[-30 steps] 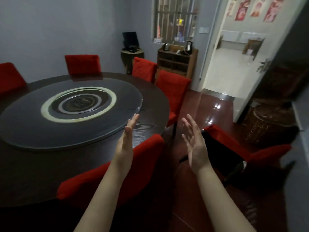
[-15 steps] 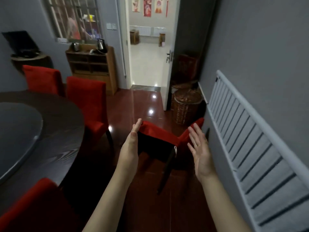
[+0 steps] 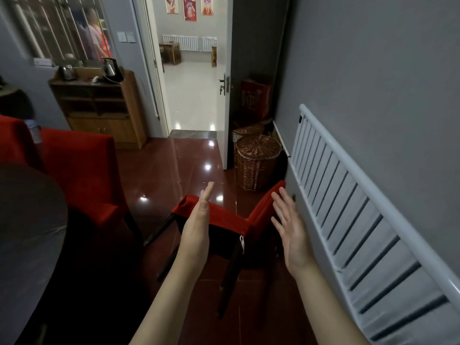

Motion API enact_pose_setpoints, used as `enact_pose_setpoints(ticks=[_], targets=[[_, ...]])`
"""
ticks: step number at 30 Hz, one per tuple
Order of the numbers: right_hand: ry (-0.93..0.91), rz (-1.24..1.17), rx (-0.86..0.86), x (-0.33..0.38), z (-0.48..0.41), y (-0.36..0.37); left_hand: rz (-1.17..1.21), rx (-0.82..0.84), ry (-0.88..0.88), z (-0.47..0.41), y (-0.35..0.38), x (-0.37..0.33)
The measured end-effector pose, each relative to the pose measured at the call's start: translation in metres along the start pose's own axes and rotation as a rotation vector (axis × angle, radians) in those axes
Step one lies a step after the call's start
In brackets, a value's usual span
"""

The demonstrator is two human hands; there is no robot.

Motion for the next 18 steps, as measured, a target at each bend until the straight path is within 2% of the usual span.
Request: enact_pose_setpoints(ticks=[8,18], targets=[[0.005,0.033,-0.099,-0.024,-0.103,0.029,0.008,0.066,0.022,-0.113,0.031,0.04],[0.114,0.032,-0.157,-0.068,-0.209,0.017,-0.007,0.104,-0.074,-0.205,0.093,0.096]])
Point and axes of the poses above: each hand's wrist, its own z-axis away from the middle knuckle, its own y-axis out of the palm, x = y × z, the point moved 4 cm from there along -z, towards the middle knuckle, and after that the axes turned 15 degrees about -x, right-handed, at the moved point
